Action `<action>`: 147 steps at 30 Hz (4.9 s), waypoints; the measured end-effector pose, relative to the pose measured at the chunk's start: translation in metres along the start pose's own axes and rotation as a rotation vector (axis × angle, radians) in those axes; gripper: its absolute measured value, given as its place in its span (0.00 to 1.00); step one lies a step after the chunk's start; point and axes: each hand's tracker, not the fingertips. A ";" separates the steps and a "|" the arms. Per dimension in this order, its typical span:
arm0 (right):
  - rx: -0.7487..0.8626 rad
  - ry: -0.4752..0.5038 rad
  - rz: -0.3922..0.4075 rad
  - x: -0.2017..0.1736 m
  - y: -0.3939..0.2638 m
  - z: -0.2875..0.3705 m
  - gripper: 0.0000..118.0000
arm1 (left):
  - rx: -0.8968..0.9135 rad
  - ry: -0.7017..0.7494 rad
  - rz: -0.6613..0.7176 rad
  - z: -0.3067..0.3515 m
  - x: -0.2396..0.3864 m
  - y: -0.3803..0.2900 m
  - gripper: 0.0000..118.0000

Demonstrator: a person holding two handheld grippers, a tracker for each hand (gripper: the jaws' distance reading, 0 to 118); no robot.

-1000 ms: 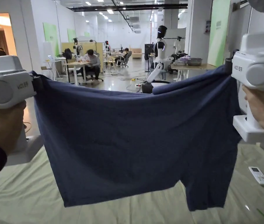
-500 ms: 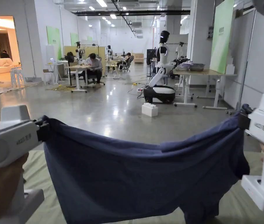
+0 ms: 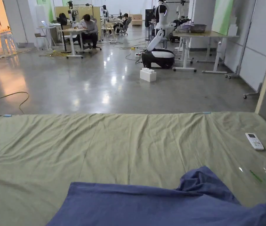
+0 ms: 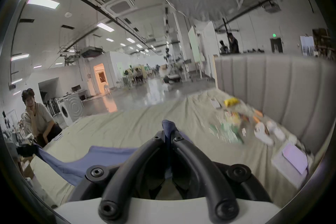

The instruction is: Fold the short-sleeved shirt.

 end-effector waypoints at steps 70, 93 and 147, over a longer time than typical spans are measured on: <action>0.158 0.074 0.280 -0.073 -0.034 0.149 0.00 | 0.081 0.216 -0.215 0.101 0.056 -0.034 0.08; -0.027 -0.014 0.159 -0.044 -0.061 0.135 0.00 | -0.611 0.147 -0.133 -0.046 -0.014 -0.133 0.13; -0.383 -0.153 -0.079 0.051 -0.054 -0.136 0.64 | -0.330 0.181 -0.052 -0.182 -0.033 0.008 0.73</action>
